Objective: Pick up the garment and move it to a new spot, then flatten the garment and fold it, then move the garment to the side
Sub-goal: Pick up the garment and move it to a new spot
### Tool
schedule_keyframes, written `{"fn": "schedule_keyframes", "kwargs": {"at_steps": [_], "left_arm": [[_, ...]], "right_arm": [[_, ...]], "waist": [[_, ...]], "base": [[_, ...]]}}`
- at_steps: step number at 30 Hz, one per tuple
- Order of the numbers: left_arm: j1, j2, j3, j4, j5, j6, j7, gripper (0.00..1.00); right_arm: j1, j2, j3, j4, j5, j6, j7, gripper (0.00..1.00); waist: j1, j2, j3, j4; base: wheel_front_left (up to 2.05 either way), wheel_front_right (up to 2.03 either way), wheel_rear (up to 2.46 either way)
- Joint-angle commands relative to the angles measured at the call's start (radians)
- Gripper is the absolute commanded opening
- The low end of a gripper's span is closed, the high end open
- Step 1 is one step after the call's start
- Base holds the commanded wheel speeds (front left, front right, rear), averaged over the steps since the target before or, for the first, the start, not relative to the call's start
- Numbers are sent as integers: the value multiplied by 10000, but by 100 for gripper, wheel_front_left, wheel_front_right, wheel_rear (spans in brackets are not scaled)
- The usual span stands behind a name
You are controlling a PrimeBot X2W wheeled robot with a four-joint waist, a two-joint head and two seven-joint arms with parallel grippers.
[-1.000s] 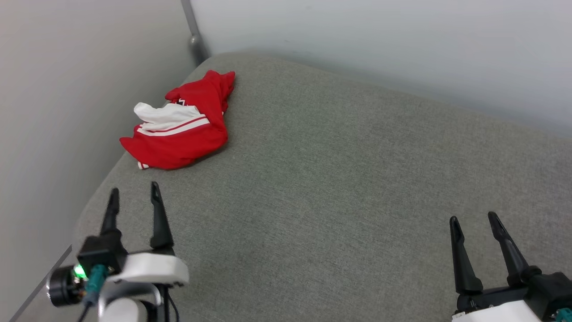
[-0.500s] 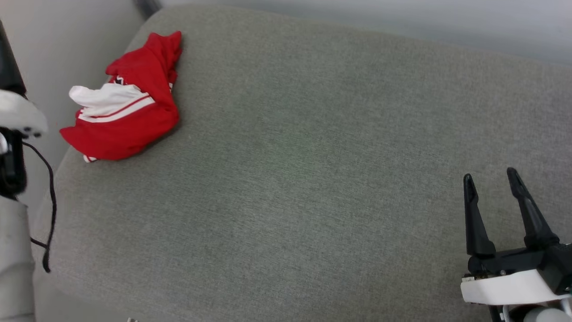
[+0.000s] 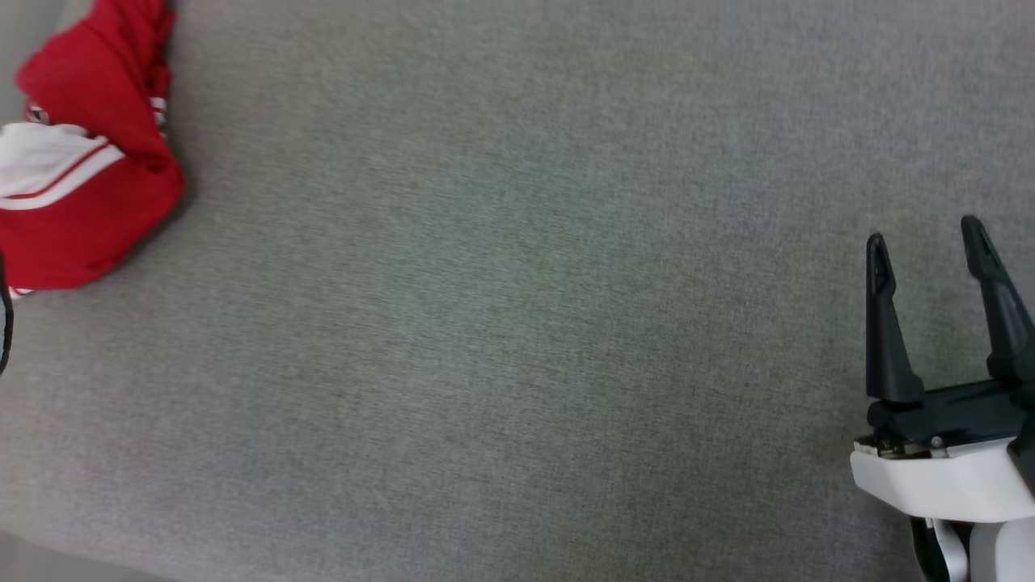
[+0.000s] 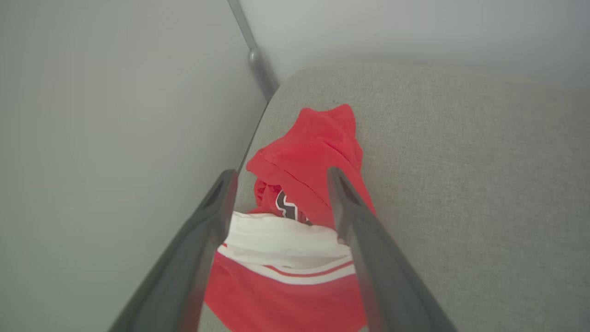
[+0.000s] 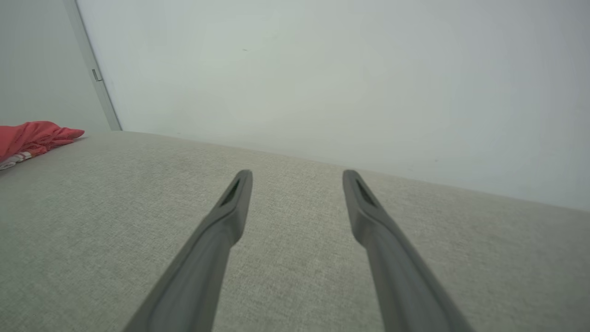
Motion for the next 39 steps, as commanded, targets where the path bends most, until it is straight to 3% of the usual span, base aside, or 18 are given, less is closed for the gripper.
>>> {"fn": "schedule_keyframes", "kwargs": {"at_steps": [1,9,19,20,21,32,37,39], "left_arm": [[-127,355,-311,29,-713,7,848,100],[296,1196,-794,-20,-2855,1,3055,100],[878,1183,-2014,307,-3370,-1,3635,100],[895,1161,-2269,533,-3490,-1,3525,42],[868,1169,-2335,589,-3540,-1,3504,0],[45,2204,-2773,-125,-4109,-8,2537,0],[-345,2655,-3408,-1022,-4037,-2,2485,0],[-777,2960,-4089,-1913,-3895,0,2729,0]], "right_arm": [[-263,6,27,-221,-171,-7,-19,100],[-628,6,29,-830,-466,-7,-18,100],[-793,6,-2,-1181,-726,-7,-19,100],[-731,6,-29,-1131,-749,-7,-19,100],[-709,6,-47,-1101,-756,-7,-19,100],[-390,6,-150,-411,-465,-7,-17,100],[-166,8,-149,39,-71,-7,-19,100],[53,8,-65,403,251,-7,-17,100]], "waist": [[-3,0,662,-327],[-3,0,1618,-633],[-3,0,2316,-695],[-3,0,2335,-688],[-3,0,2317,-683],[-3,0,1090,-585],[-3,0,190,-654],[-3,0,-543,-854]], "base": [[0,0,0],[0,0,0],[0,0,0],[0,0,0],[0,0,0],[0,0,0],[0,0,0],[0,0,0]]}}
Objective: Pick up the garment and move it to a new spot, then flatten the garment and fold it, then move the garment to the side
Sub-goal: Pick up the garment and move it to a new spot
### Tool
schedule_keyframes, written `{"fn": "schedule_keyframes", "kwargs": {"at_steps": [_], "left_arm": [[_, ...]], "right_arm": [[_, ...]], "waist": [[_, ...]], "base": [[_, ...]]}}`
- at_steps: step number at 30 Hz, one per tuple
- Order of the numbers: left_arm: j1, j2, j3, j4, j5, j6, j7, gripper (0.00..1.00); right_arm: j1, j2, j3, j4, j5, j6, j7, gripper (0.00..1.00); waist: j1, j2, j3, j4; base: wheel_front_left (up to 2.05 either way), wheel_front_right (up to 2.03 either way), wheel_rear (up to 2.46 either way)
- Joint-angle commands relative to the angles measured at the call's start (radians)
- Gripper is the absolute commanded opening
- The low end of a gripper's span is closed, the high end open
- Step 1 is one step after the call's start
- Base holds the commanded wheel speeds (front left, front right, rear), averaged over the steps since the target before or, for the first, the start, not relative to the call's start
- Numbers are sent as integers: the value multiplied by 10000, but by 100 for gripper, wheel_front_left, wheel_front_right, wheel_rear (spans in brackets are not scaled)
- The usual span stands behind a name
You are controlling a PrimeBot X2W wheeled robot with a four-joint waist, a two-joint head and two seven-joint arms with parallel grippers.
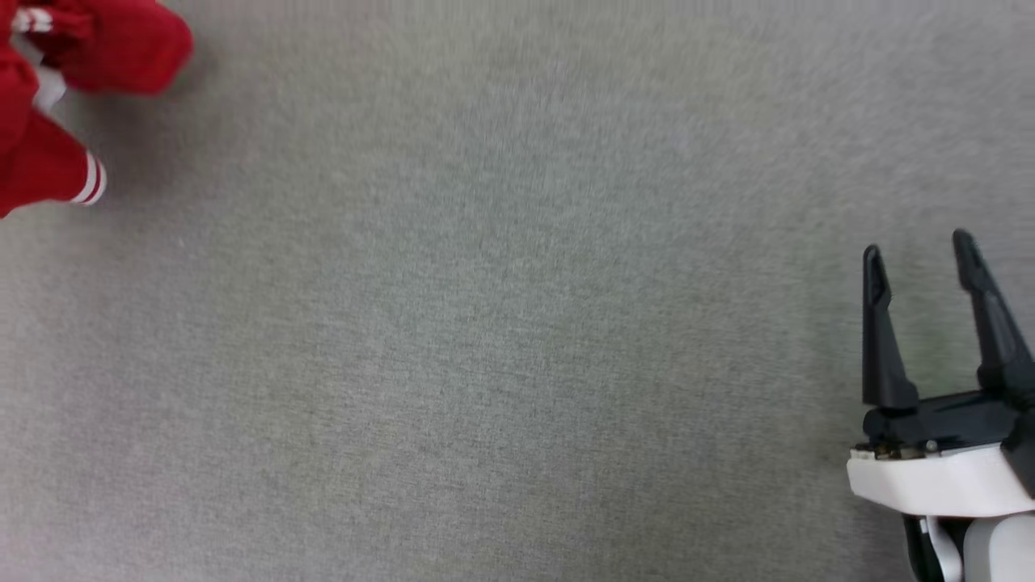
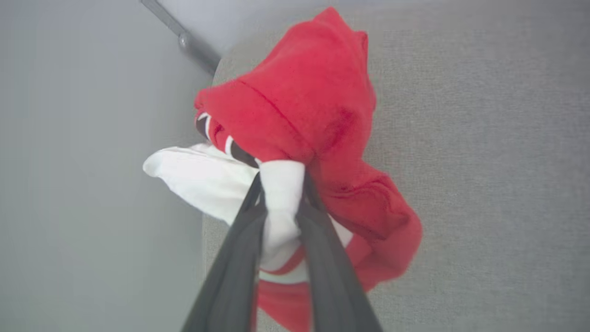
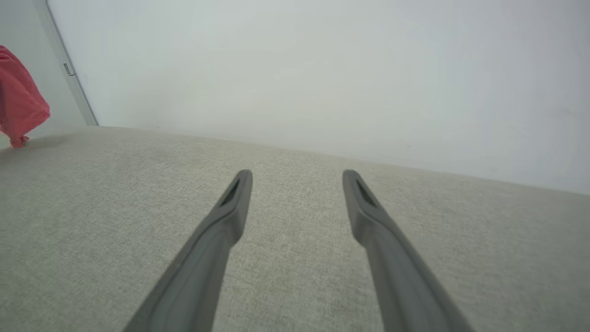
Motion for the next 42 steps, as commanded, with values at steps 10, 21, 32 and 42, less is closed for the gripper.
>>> {"fn": "schedule_keyframes", "kwargs": {"at_steps": [10,21,32,42], "left_arm": [[-2263,-700,-2316,-2240,131,9,908,0],[-3406,-2553,-4981,-2830,-128,11,938,0],[-3229,-3976,-7782,-2932,-783,9,134,0],[-1424,-4388,-8931,-2649,-506,9,478,0]], "right_arm": [[636,13,133,643,716,-7,-21,100],[941,14,315,935,1045,-7,-19,100],[720,16,360,1041,1250,-7,-21,100],[308,14,444,1089,1426,-7,-21,100]], "waist": [[0,0,-2032,-1260],[0,0,-2593,-2737],[0,0,-2109,-3800],[0,0,-1170,-4082]], "base": [[0,0,0],[0,0,0],[0,0,0],[0,0,0]]}}
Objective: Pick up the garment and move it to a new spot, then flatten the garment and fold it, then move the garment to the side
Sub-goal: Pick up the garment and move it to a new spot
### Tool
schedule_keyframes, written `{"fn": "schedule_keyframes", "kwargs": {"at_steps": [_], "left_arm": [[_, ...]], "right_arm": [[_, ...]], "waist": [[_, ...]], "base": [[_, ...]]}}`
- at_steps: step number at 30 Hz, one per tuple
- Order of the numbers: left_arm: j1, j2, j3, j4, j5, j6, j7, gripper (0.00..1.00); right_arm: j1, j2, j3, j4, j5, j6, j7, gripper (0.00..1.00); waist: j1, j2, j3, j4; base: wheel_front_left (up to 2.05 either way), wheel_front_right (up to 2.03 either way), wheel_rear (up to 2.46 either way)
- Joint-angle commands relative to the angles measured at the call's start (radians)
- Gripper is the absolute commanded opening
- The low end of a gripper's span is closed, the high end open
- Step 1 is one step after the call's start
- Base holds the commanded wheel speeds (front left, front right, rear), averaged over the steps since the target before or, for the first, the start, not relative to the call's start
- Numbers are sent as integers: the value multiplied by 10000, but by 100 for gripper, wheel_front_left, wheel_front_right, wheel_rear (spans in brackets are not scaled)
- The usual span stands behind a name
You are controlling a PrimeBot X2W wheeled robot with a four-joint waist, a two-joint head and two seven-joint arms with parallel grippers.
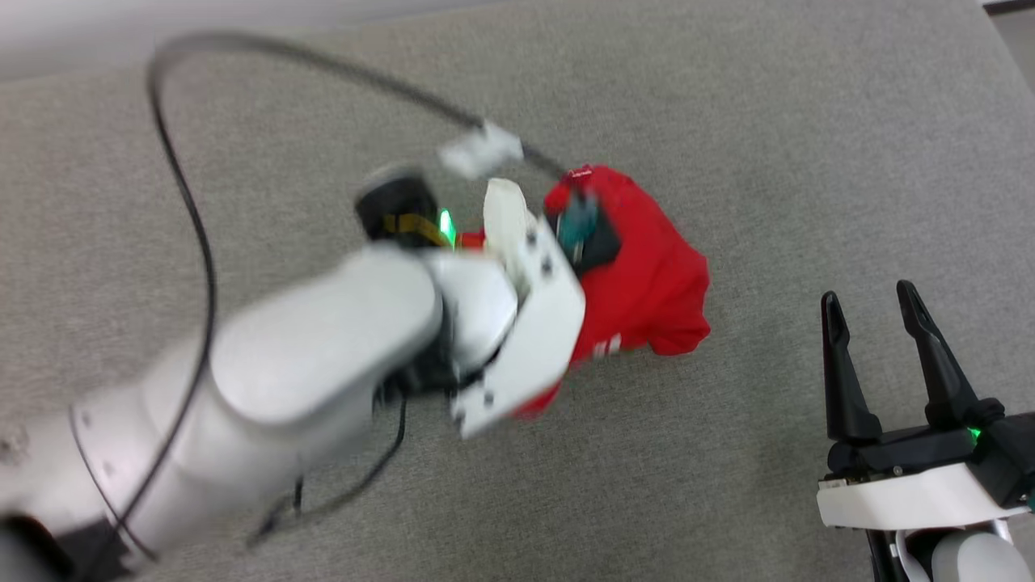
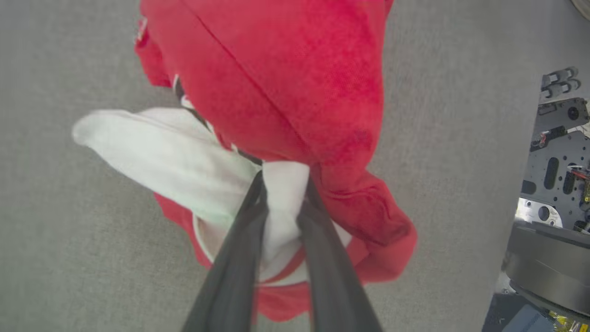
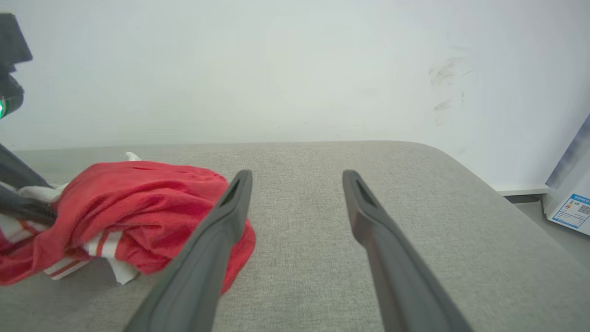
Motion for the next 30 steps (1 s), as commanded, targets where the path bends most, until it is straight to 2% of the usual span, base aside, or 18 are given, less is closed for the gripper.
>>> {"fn": "schedule_keyframes", "kwargs": {"at_steps": [1,7,8,9,10,13,19,21,24,30], "left_arm": [[874,-59,-38,-138,357,9,425,0],[2108,65,-83,-110,759,7,505,0],[2125,48,-91,-68,795,7,351,47],[2125,48,-91,-68,795,7,351,47],[2071,17,-85,-50,843,7,63,100],[1705,-74,-19,-39,930,10,-1026,100],[1318,-36,297,66,1223,25,-3939,100],[1460,-79,594,154,1502,229,-4959,100],[1743,-112,1038,325,2130,980,-6493,100],[2834,-188,1787,825,3033,2906,-9347,100]], "right_arm": [[-198,20,28,41,94,-7,-21,100],[-348,20,-15,111,48,-7,-21,100],[-311,20,-31,128,21,-7,-21,100],[-311,20,-31,128,21,-7,-21,100],[-264,20,-28,150,-13,-7,-21,100],[-120,18,-68,212,-106,-7,-21,100],[321,19,-178,308,-237,-7,-21,100],[480,19,-228,314,-298,-7,-21,100],[657,19,-270,281,-376,-7,-21,100],[879,20,-432,216,-478,-7,-21,100]], "waist": [[0,0,284,-63],[0,0,402,37],[0,0,360,85],[0,0,360,85],[0,0,299,130],[0,0,9,284],[0,0,-857,718],[0,0,-1128,892],[0,0,-1433,1157],[0,0,-1771,1642]], "base": [[0,0,0],[0,0,0],[0,0,0],[0,0,0],[0,0,0],[0,0,0],[0,0,0],[0,0,0],[0,0,0],[0,0,0]]}}
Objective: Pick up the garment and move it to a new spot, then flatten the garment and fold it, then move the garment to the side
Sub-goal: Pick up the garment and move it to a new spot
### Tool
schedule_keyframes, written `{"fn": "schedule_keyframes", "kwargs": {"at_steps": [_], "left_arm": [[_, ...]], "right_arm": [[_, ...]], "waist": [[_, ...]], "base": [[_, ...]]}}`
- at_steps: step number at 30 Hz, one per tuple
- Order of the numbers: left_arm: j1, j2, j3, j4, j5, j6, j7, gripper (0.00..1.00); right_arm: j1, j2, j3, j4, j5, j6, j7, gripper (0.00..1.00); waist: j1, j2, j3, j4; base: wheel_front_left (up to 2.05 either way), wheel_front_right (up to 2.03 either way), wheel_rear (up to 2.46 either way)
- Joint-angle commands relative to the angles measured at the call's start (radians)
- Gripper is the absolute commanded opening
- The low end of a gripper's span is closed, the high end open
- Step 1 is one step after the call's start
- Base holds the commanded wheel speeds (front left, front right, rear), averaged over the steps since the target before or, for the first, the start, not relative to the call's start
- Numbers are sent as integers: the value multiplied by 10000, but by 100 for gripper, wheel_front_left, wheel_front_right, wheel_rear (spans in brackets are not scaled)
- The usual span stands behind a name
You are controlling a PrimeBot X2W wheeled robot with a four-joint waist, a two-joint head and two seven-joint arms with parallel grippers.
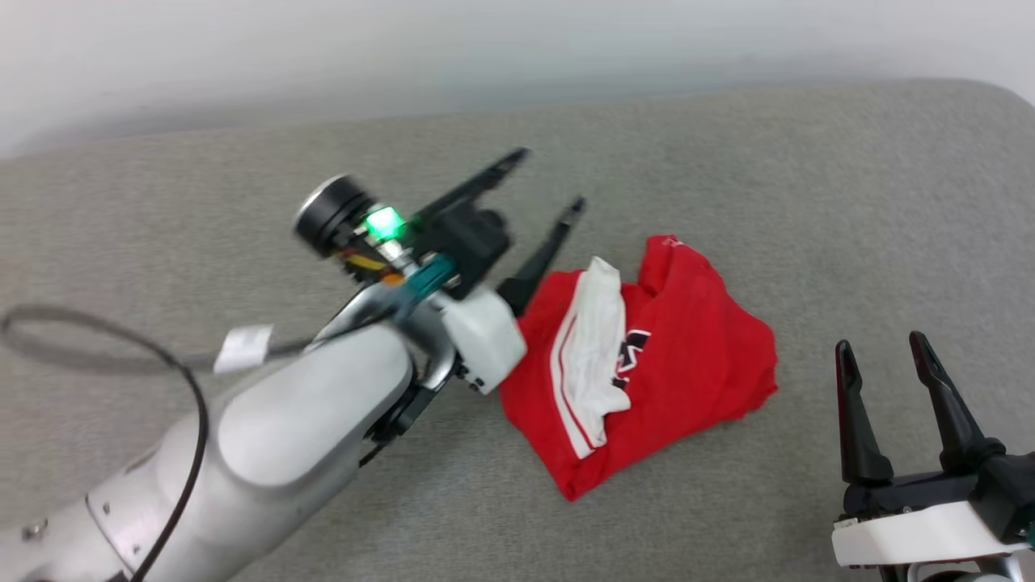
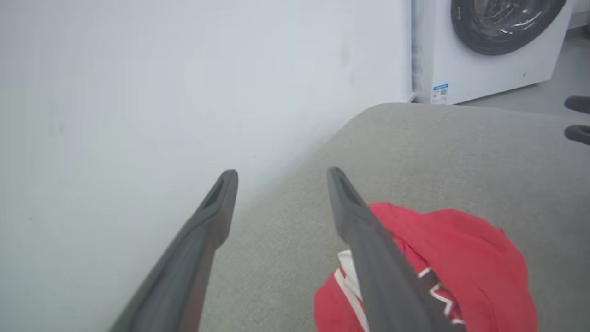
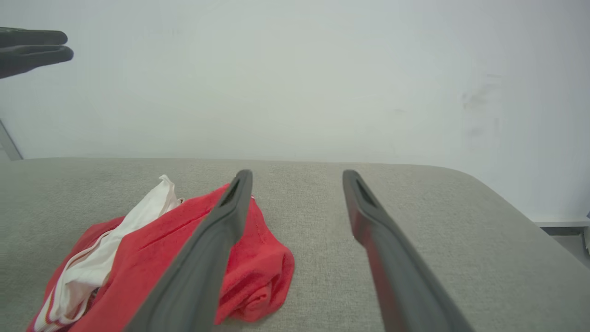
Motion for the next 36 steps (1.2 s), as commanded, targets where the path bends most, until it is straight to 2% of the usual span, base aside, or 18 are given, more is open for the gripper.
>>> {"fn": "schedule_keyframes", "kwargs": {"at_steps": [1,4,7,11,14,15,21,29,36], "left_arm": [[404,24,183,134,176,488,-576,100],[1202,0,669,337,165,1461,-1454,100],[2032,40,1251,265,270,2245,-1772,100],[3271,57,2341,-387,806,3036,-1833,100],[4488,-31,3305,-990,1383,3465,-1816,100],[5242,-148,3919,-1275,1722,3555,-1817,100],[7157,-775,5445,-1753,2693,3339,-1818,100],[8932,-1661,6975,-1825,3756,2488,-1820,100],[9732,-2280,7909,-1772,4475,1759,-1820,100]], "right_arm": [[161,19,-39,-47,-84,-7,-21,100],[203,19,-122,-59,-95,-7,-21,100],[262,19,-165,-76,-96,-7,-21,100],[393,19,-186,-87,-55,-7,-21,100],[466,17,-217,-54,19,-7,-21,100],[583,19,-242,-25,78,-7,-21,100],[852,19,-299,33,218,-7,-21,100],[1259,19,-330,152,623,-7,-20,100],[1503,17,-311,179,878,-7,-20,100]], "waist": [[1,0,-198,263],[1,0,-298,433],[1,0,-399,550],[1,0,-563,653],[1,0,-745,685],[1,0,-883,712],[1,0,-1201,828],[1,0,-1587,932],[1,0,-1821,1045]], "base": [[0,0,0],[0,0,0],[0,0,0],[0,0,0],[0,0,0],[0,0,0],[0,0,0],[0,0,0],[0,0,0]]}}
